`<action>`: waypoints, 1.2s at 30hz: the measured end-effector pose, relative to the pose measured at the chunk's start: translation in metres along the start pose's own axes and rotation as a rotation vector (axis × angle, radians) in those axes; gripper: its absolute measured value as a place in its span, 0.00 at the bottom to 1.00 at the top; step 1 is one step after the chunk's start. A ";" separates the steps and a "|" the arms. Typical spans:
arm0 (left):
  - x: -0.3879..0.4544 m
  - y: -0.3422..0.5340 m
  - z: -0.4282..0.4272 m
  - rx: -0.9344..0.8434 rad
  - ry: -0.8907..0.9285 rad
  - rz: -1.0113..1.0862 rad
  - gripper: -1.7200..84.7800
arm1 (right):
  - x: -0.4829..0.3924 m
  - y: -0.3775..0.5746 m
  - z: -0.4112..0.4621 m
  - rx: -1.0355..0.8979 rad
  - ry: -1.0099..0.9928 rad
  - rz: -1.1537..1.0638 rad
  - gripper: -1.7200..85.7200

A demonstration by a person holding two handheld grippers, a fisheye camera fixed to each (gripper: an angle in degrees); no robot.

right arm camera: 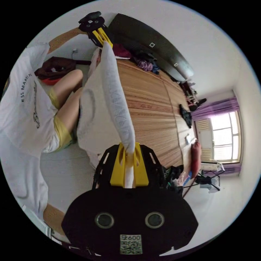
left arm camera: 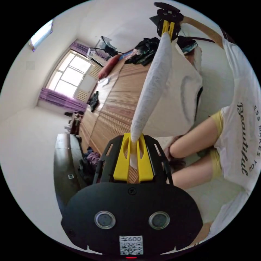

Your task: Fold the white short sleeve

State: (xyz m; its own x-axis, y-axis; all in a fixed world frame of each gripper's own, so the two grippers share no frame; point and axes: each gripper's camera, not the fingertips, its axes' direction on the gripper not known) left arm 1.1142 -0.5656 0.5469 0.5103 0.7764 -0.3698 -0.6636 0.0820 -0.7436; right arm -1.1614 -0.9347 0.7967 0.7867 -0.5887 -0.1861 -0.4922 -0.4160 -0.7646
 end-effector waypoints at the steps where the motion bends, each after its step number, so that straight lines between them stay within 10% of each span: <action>1: -0.021 -0.012 0.030 -0.033 0.110 0.009 0.03 | 0.028 -0.007 0.018 -0.029 -0.108 -0.013 0.01; 14: -0.232 -0.109 0.470 -0.350 0.711 -0.194 0.06 | 0.312 -0.040 0.363 -0.439 -0.749 0.331 0.05; 26: -0.442 0.026 0.479 -0.207 0.743 -0.631 0.05 | 0.438 0.118 0.296 -0.245 -0.618 0.739 0.02; 31: -0.439 0.062 0.439 0.259 0.928 -0.700 0.03 | 0.405 0.153 0.239 0.190 -0.534 0.825 0.01; 36: -0.407 0.071 0.492 0.165 1.014 -0.723 0.02 | 0.377 0.181 0.267 0.188 -0.505 0.998 0.01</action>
State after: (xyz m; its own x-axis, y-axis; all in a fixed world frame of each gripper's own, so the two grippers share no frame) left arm 0.5899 -0.5684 0.9192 0.9271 -0.3015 -0.2229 -0.0800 0.4217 -0.9032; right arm -0.8545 -1.0468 0.4237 0.1555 -0.2343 -0.9596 -0.9534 0.2187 -0.2078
